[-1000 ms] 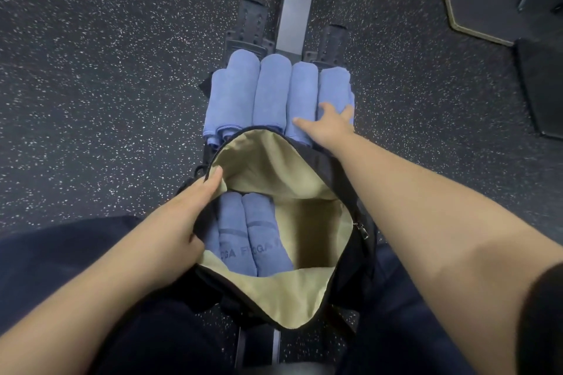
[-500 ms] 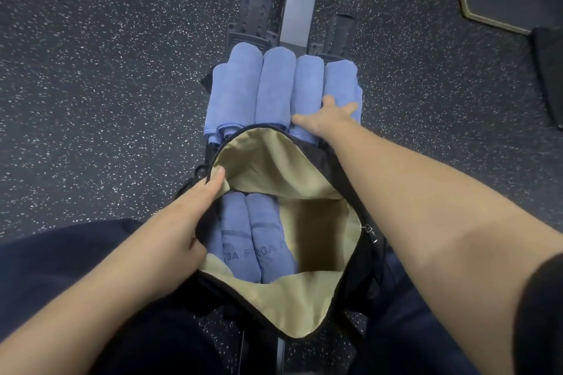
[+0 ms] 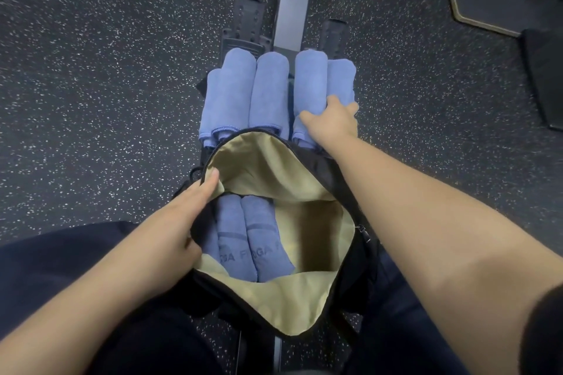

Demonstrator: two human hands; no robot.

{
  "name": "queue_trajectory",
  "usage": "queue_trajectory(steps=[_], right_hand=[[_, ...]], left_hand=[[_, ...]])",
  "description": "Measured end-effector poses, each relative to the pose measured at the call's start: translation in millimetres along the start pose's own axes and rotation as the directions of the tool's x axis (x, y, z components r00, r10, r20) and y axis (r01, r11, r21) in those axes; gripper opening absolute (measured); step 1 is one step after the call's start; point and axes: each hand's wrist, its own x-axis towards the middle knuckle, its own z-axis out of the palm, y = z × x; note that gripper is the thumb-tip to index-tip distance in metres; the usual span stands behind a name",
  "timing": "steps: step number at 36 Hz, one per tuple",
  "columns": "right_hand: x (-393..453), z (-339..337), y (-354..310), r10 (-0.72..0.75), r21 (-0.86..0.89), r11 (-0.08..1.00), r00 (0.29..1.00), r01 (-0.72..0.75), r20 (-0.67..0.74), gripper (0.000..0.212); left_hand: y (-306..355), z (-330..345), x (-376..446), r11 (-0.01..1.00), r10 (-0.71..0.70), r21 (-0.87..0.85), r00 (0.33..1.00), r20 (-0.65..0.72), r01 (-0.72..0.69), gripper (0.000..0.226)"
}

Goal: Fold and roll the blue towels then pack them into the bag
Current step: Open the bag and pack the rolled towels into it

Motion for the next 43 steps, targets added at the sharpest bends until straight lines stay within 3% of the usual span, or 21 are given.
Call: queue_trajectory(steps=[17,26,33,43], right_hand=[[-86.9,-75.2,-8.6,-0.224,0.305,0.908,0.948,0.288,-0.228,0.025],[-166.3,-62.7,5.4,-0.346,0.367,0.825,0.898,0.429,-0.273,0.026],[-204.6,-13.0,32.7,-0.457,0.245,0.833,0.866,0.497,-0.202,0.049],[-204.2,22.4,71.5,-0.663,-0.006,0.749,0.748,0.663,0.016,0.045]], left_hand=[[2.8,2.8,-8.5,0.999,-0.040,0.011,0.999,-0.017,0.040,0.106],[6.5,5.1,-13.5,0.998,-0.062,-0.013,0.998,-0.032,0.062,0.104],[8.4,3.5,-14.9,0.995,-0.085,-0.051,0.996,-0.030,0.083,0.103],[5.4,1.2,-13.1,0.987,-0.122,-0.110,0.992,-0.039,0.118,0.105]])
